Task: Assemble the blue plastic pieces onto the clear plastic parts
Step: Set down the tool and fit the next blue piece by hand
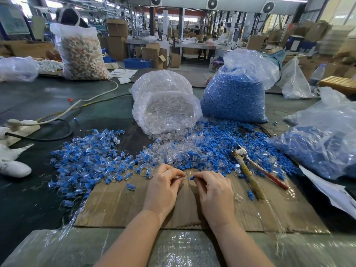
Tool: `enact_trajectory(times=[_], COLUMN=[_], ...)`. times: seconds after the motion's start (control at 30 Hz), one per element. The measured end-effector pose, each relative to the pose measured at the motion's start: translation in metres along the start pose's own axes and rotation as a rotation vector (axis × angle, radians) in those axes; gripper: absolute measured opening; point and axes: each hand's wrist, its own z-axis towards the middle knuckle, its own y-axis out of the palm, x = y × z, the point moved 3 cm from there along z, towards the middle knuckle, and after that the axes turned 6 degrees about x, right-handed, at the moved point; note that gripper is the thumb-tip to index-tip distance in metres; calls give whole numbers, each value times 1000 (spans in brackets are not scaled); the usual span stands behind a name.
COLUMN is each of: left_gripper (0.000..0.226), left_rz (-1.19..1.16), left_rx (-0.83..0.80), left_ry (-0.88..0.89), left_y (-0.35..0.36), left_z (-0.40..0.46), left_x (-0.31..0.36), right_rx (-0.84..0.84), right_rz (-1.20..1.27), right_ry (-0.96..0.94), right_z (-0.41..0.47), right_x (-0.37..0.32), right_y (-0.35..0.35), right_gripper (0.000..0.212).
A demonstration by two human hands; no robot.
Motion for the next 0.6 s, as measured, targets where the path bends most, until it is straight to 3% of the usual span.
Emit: enact_trajectory(times=[0.37, 0.6], left_gripper=[14, 22], left_rz=[-20, -137], left_rx=[-13, -10], left_ry=[-12, -202], left_y=[0, -2], left_z=[-1, -1], left_x=[-1, -9], right_rx=[-41, -78], right_rz=[-6, 15], right_ry=[39, 60], right_z=[1, 0], right_x=[3, 4], right_y=[2, 3], right_gripper=[6, 7])
